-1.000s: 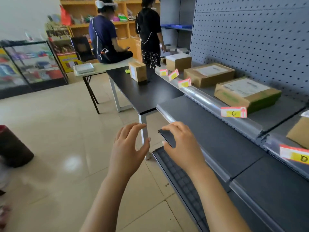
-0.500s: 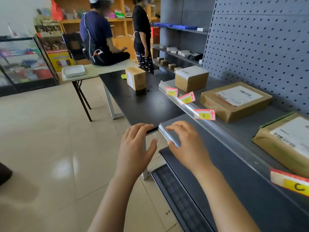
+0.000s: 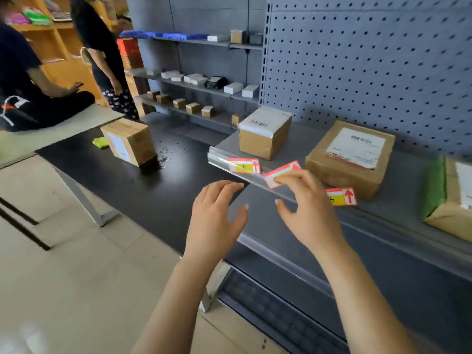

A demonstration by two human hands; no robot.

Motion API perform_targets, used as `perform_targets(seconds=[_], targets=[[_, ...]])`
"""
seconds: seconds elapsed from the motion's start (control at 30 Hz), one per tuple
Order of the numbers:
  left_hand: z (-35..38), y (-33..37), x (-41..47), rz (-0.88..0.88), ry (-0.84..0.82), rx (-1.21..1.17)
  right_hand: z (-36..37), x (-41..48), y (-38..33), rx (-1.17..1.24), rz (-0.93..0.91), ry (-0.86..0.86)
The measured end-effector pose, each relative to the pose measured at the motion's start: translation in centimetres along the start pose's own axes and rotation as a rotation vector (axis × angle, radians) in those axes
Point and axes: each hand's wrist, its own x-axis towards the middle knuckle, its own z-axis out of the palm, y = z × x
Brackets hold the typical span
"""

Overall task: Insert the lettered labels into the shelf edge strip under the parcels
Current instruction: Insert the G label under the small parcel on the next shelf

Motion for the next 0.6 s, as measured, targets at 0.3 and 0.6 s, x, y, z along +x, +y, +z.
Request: perform_targets(seconds=[0.3, 0.6], targets=[[3.7, -2.2, 4.1, 0.081, -0.065, -0.146, -1.6, 4.9, 2.0, -0.402, -0.020, -0.240], [6.1, -2.6, 5.3, 0.098, -0.078, -0.174, -0.8, 6.0, 3.7, -0.329, -0.040, -0.280]])
